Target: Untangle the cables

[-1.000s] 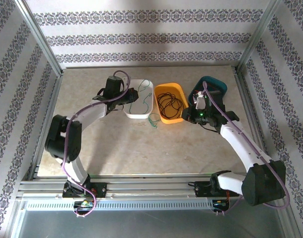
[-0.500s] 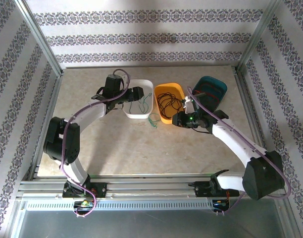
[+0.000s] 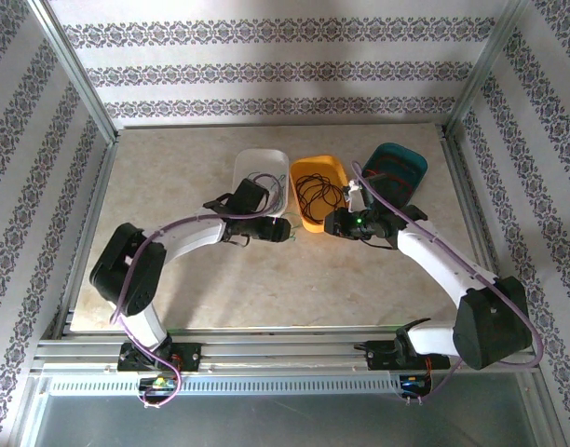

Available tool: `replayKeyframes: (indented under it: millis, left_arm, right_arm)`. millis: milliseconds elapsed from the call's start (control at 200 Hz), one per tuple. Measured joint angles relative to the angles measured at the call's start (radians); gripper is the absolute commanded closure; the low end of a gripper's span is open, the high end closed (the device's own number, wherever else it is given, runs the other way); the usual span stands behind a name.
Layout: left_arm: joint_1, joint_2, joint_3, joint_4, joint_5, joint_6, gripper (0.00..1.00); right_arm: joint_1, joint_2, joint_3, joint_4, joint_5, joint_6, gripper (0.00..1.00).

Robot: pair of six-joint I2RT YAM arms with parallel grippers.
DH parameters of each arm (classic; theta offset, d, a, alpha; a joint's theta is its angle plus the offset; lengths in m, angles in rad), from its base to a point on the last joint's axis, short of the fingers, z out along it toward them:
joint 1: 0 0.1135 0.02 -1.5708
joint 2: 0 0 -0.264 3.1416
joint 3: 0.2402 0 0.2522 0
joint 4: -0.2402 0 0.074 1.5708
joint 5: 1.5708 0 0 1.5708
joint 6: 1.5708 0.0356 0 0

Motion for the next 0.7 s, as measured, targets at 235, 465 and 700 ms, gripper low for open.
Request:
replayKeyframes:
  millis: [235,465,700]
  left_arm:
    - [0.0,0.13,0.133,-0.052,-0.051,0.008,0.25]
    - [-0.001,0.21,0.176,-0.059,-0.081,0.008,0.31]
    - [-0.026,0.257,0.209,-0.069,-0.133,-0.01,0.6]
  right_arm:
    - [0.0,0.0,0.0,0.0,0.0,0.0,0.75]
    - [-0.02,-0.002,-0.001,0.0,0.001,0.0,0.75]
    - [-0.02,-0.015,-0.003,0.0,0.003,0.0,0.75]
